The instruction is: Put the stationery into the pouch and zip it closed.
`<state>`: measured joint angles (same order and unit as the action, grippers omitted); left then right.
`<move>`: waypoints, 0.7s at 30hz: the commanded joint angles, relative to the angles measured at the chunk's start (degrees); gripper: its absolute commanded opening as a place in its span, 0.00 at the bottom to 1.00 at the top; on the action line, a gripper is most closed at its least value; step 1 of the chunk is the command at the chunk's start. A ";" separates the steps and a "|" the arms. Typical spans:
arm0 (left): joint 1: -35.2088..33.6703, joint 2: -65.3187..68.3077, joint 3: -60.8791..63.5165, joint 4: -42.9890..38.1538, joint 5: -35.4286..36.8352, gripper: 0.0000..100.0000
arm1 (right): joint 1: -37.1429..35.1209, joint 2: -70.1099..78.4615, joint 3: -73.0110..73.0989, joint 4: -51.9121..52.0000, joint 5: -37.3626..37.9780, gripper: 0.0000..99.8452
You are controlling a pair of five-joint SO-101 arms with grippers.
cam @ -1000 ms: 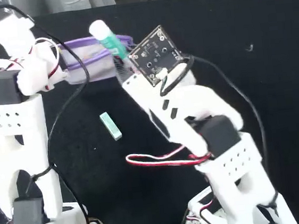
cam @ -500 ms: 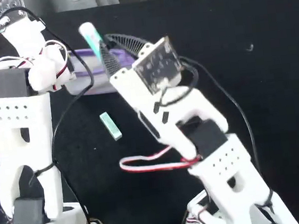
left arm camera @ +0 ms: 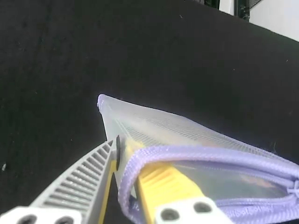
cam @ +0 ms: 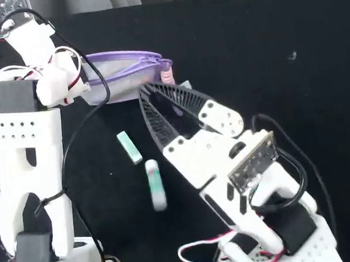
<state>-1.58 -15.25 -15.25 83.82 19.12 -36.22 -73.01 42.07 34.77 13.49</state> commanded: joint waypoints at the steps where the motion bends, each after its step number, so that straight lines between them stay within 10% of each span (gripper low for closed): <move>1: -3.47 -1.93 -0.66 -1.49 0.35 0.03 | -0.53 -1.10 -0.40 7.91 0.09 0.02; 21: -27.12 -2.02 14.90 -25.76 0.70 0.03 | -0.88 32.04 -5.93 30.33 -6.59 0.16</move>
<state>-28.13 -15.25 0.40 60.00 19.12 -36.48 -48.13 42.07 63.69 10.07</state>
